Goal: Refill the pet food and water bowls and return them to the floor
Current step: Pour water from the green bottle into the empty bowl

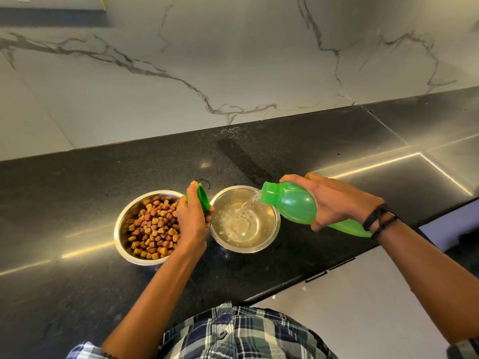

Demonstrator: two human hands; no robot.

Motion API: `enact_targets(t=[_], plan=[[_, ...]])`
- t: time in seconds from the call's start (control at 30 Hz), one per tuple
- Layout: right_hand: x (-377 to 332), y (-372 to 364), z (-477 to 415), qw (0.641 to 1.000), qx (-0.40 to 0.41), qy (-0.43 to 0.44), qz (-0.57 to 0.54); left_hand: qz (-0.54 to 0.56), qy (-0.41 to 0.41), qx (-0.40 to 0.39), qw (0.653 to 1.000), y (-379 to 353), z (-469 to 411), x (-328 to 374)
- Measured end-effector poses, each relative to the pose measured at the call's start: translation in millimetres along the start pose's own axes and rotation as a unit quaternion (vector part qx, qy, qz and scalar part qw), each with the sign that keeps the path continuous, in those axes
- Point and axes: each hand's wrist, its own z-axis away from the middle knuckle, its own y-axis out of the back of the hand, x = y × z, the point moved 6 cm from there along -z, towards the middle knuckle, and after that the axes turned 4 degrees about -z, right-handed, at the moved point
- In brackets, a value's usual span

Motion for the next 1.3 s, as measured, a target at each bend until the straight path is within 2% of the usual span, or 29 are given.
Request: enact_targets(t=[1.3], plan=[[3.8,-1.1,-1.6,0.999,-0.022,-0.013,0.024,0.013,-0.007,-0.007,1.0,-0.1,3.3,2.5]])
